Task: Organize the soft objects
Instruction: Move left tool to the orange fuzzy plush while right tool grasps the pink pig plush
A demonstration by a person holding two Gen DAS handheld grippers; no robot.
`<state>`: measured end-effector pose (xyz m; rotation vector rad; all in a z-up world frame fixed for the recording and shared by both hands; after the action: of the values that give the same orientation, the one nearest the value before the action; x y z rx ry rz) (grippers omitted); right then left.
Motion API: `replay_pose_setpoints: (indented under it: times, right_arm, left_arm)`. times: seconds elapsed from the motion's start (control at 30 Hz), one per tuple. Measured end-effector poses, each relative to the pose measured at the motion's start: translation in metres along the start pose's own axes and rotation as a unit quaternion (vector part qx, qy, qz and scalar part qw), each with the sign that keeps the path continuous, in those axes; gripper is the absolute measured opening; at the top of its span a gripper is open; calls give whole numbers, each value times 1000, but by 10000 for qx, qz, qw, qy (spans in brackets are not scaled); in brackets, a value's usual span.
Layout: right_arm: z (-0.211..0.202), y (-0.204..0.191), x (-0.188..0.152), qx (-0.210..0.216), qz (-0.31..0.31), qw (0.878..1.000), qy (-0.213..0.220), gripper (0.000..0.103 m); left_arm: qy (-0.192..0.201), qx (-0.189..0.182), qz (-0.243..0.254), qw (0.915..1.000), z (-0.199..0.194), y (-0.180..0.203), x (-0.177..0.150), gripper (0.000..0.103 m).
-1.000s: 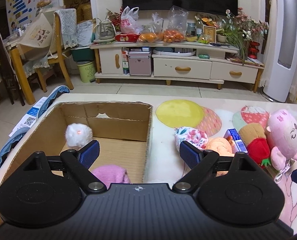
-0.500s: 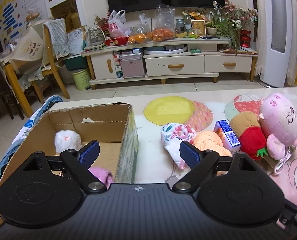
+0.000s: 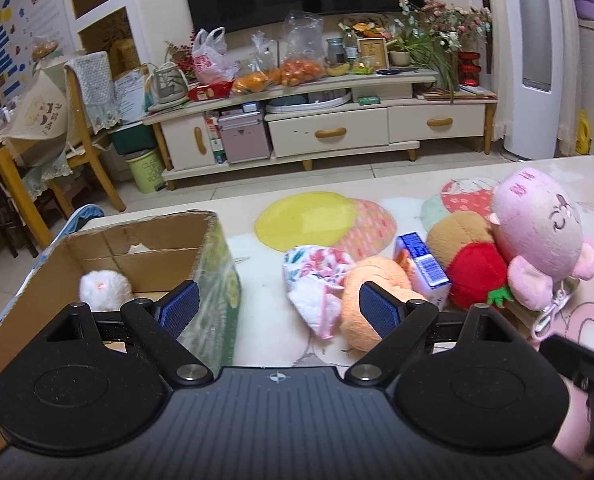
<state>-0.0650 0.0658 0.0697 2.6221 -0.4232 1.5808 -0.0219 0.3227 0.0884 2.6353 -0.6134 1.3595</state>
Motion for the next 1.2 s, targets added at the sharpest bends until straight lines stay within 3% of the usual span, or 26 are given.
replay_pose_setpoints:
  times: [0.47, 0.77, 1.2]
  right_arm:
    - [27, 60, 9, -372, 443, 9982, 131, 100]
    - [53, 77, 30, -98, 753, 9968, 259, 102]
    - [86, 86, 40, 494, 1097, 9927, -108, 102]
  left_arm:
    - [-61, -647, -90, 9978, 22, 11, -3, 103]
    - [-59, -789, -280, 9965, 50, 16, 0, 103]
    - [-105, -775, -734, 9942, 74, 7, -5, 103]
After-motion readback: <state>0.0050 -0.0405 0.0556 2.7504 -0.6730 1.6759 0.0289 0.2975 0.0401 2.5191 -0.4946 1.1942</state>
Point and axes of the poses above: each gripper's, at about its wrist camera, not at the fingertips, and z roughly the way its jaws point, y to its right, x to its top, the point moved 9 cm from there along z, roughly the way its jaws point, and after that the axes turned 12 degrees about -x, right-handed, at the moved point
